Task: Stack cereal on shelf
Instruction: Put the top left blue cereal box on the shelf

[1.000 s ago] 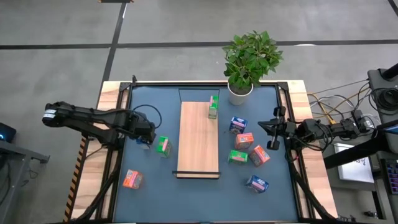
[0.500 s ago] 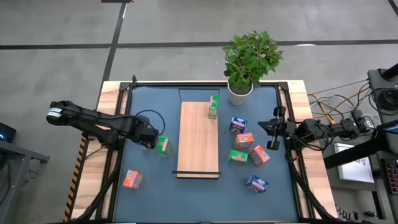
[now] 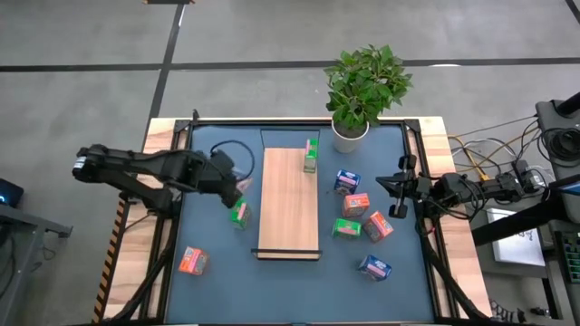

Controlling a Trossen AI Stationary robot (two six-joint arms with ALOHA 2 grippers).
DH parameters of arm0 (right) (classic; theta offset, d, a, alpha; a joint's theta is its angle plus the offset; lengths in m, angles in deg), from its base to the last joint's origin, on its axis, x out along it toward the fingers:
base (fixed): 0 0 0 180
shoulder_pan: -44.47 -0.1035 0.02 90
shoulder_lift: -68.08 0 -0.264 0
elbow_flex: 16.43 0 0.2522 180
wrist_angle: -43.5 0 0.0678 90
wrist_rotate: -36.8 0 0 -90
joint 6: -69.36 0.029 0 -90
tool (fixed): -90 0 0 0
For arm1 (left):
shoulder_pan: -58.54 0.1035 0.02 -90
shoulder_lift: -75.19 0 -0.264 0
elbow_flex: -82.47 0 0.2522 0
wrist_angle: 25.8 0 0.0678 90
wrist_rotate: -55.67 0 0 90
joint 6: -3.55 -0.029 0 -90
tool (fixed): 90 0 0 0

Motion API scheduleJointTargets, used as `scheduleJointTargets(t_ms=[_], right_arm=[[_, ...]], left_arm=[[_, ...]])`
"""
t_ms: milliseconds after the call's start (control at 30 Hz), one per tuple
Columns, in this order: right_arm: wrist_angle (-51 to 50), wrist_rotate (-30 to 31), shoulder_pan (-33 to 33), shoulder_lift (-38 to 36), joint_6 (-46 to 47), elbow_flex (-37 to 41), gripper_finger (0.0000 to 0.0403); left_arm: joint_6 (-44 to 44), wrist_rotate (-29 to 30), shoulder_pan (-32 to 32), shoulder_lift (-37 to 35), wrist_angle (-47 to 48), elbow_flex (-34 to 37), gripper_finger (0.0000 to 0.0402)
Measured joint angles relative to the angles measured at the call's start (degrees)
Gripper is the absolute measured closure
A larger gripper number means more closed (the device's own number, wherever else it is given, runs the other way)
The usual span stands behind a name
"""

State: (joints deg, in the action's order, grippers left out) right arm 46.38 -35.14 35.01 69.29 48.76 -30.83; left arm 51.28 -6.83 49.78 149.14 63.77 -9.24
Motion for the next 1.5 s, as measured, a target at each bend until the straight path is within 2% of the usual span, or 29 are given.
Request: scheduleJointTargets(t_ms=[167, 367, 500, 700, 900, 1267, 1500], right_arm=[[0.0, 0.0, 0.0, 0.0, 0.0, 0.0, 0.0394], [0.0, 0.0, 0.0, 0.0, 0.0, 0.0, 0.0394], [0.0, 0.0, 0.0, 0.0, 0.0, 0.0, 0.0394], [0.0, 0.0, 0.0, 0.0, 0.0, 0.0, 0.0394], [0.0, 0.0, 0.0, 0.0, 0.0, 0.0, 0.0394], [0.0, 0.0, 0.0, 0.0, -0.2, 0.0, 0.0394], [0.0, 0.0, 0.0, 0.0, -0.2, 0.0, 0.0394]], left_arm=[[-17.1, 2.1, 0.4, 8.9, -1.2, -13.9, 0.0247], [-43.3, -3.2, 0.9, 22.6, -2.8, -26.7, 0.0247], [-58.6, -7.5, 1.2, 30.7, -3.4, -32.2, 0.0247], [-72.9, -13.8, 2.4, 38.0, -3.4, -37.2, 0.0248], [-78.6, -20.4, 4.9, 40.8, -3.8, -38.6, 0.0249], [-78.7, -20.6, 10.0, 41.3, -8.1, -34.9, 0.0225], [-78.7, -20.6, 10.9, 41.3, -8.3, -34.0, 0.0205]])
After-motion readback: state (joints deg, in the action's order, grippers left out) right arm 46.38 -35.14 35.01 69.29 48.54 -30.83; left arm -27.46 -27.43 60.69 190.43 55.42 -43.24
